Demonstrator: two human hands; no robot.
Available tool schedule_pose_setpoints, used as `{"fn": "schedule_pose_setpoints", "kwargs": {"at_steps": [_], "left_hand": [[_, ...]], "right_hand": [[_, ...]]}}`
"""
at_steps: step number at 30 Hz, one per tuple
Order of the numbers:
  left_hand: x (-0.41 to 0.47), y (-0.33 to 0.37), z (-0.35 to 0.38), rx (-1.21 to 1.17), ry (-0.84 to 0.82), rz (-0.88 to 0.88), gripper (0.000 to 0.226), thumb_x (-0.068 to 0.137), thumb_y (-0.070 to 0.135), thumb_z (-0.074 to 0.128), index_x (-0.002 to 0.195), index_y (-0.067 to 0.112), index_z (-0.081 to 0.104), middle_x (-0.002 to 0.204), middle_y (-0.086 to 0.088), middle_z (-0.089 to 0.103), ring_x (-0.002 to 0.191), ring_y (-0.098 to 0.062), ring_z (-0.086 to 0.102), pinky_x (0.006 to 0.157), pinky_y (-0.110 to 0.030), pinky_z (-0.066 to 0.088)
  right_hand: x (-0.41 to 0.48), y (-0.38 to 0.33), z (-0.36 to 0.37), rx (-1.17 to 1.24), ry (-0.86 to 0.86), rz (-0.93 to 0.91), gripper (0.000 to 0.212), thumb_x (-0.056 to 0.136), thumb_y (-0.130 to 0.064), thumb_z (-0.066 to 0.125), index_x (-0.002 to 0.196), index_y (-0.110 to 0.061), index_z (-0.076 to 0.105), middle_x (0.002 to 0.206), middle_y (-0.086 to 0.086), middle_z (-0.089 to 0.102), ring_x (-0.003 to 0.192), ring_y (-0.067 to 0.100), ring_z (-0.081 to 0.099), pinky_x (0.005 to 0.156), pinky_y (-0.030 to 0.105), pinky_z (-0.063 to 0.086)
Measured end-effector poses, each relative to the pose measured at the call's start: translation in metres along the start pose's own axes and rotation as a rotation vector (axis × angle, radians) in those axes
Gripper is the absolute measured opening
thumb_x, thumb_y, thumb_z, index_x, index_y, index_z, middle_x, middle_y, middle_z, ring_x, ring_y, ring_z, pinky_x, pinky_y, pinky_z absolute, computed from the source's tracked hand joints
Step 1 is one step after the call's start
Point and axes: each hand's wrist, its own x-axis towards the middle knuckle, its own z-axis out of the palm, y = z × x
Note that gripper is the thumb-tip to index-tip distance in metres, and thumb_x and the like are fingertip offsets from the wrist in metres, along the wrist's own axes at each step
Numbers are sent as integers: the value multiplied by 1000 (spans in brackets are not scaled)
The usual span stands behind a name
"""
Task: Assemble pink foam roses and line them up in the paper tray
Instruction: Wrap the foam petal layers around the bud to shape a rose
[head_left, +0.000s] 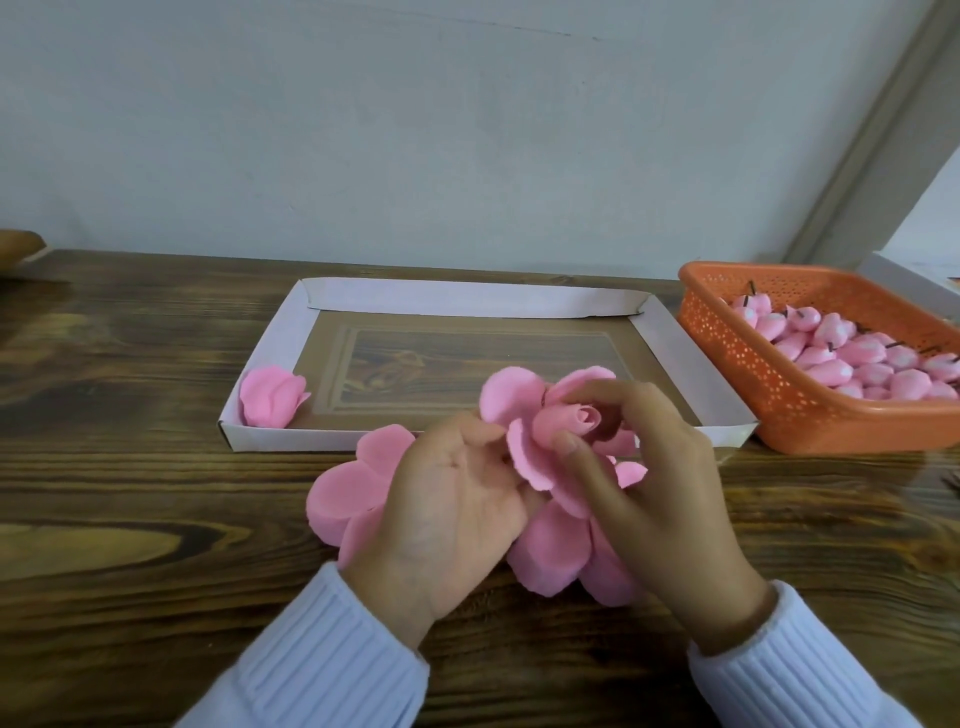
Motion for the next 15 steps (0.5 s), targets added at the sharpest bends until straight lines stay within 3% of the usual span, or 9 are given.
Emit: {"fn": "schedule_pose_setpoints", "kwargs": {"at_steps": [4, 8, 11, 13, 15], "left_hand": [[-1, 2, 4, 19, -35, -45, 45, 100, 26, 37, 103, 0, 73, 102, -14, 72, 98, -23, 69, 93, -38, 54], [-2, 1, 8, 100, -22, -63, 27, 92, 20, 60, 101, -2, 73, 104, -16, 72, 101, -25, 69, 89, -36, 55], [-3, 2, 9, 219, -57, -45, 33, 81, 25, 77, 103, 1, 73, 106, -14, 71, 111, -28, 65, 98, -40, 51], [-4, 1, 8, 286, -41, -40, 41, 85, 24, 74, 115, -3, 65, 112, -19, 69, 118, -35, 60, 103, -45, 47], [-4, 0, 7, 322, -2, -44, 48, 86, 16, 69, 128, -4, 55, 122, -26, 63, 121, -39, 58, 103, -45, 47]], "right_hand": [[0, 0, 1, 23, 13, 7, 13, 83, -37, 59, 96, -37, 55, 91, -22, 58, 83, 5, 54, 73, 26, 44], [0, 1, 1, 9, 26, -34, 13, 81, -36, 64, 94, -34, 61, 85, -18, 55, 84, 10, 52, 74, 19, 40], [-1, 2, 1, 6, 37, 39, 16, 78, -42, 64, 95, -41, 62, 110, -4, 54, 109, 20, 50, 90, 18, 37], [-1, 2, 0, 67, -5, 101, 18, 77, -44, 63, 95, -46, 61, 125, -2, 51, 123, 18, 46, 97, 22, 37], [1, 2, -2, 164, -68, 116, 18, 80, -40, 63, 98, -40, 65, 118, -8, 58, 116, 12, 54, 92, 20, 43]]}}
